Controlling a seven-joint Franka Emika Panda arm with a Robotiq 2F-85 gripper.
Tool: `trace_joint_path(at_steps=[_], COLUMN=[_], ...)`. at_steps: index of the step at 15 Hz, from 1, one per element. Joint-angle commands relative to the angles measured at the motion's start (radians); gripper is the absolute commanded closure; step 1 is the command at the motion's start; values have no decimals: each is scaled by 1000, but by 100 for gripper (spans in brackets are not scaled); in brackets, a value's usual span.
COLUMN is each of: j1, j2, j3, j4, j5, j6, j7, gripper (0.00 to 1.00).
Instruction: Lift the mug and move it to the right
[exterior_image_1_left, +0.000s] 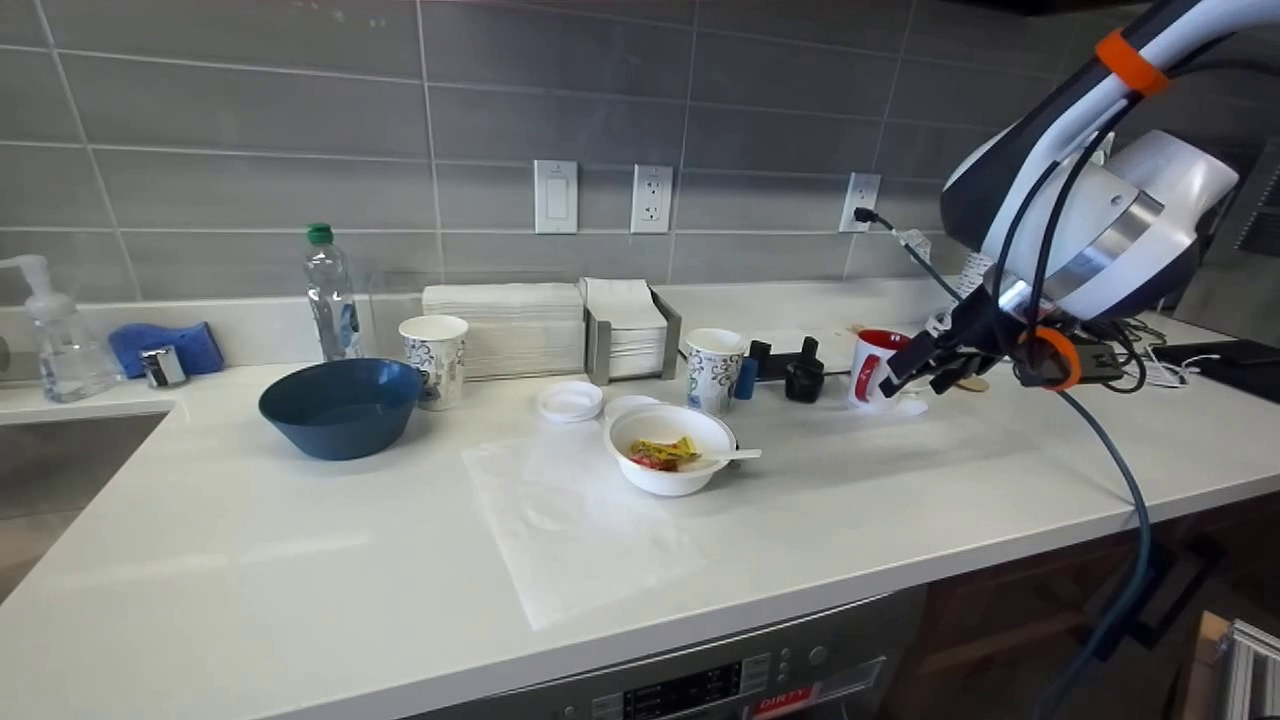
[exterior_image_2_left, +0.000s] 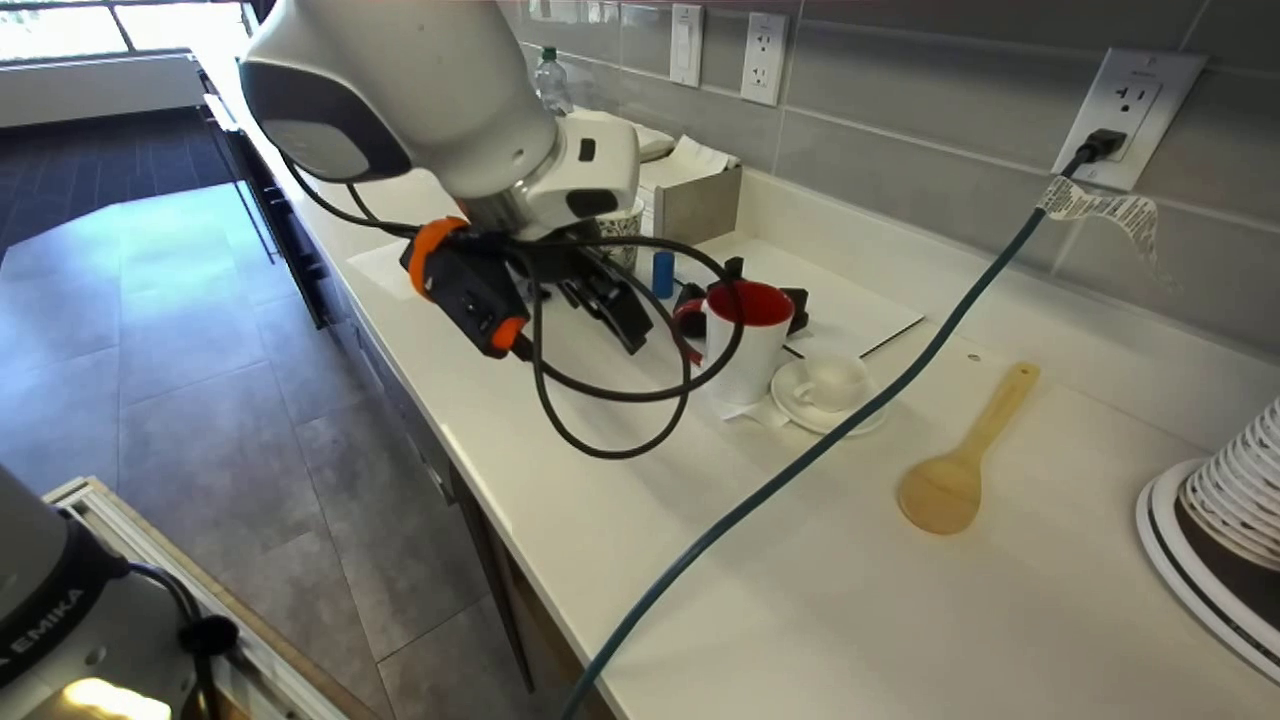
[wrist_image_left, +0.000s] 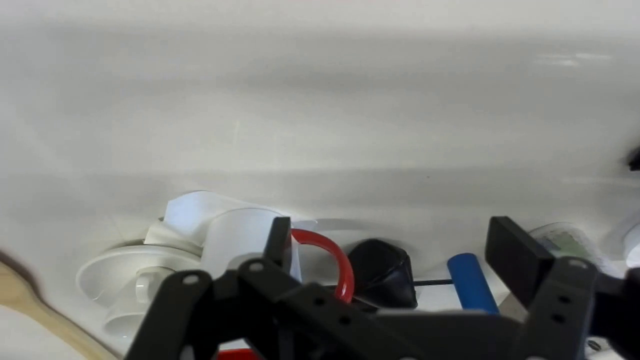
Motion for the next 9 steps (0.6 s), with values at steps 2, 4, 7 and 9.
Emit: trace_joint_path(at_steps=[2,4,7,9], j1=[-50,-53,-25,-29], j2=[98,120,67,113], j3=[85,88,70,70], j4=[0,0,0,5], j5=[-173,-140,-92,-119], j6=[147,156,123,139], j7=[238,208,157,186], gripper=[0,0,0,0])
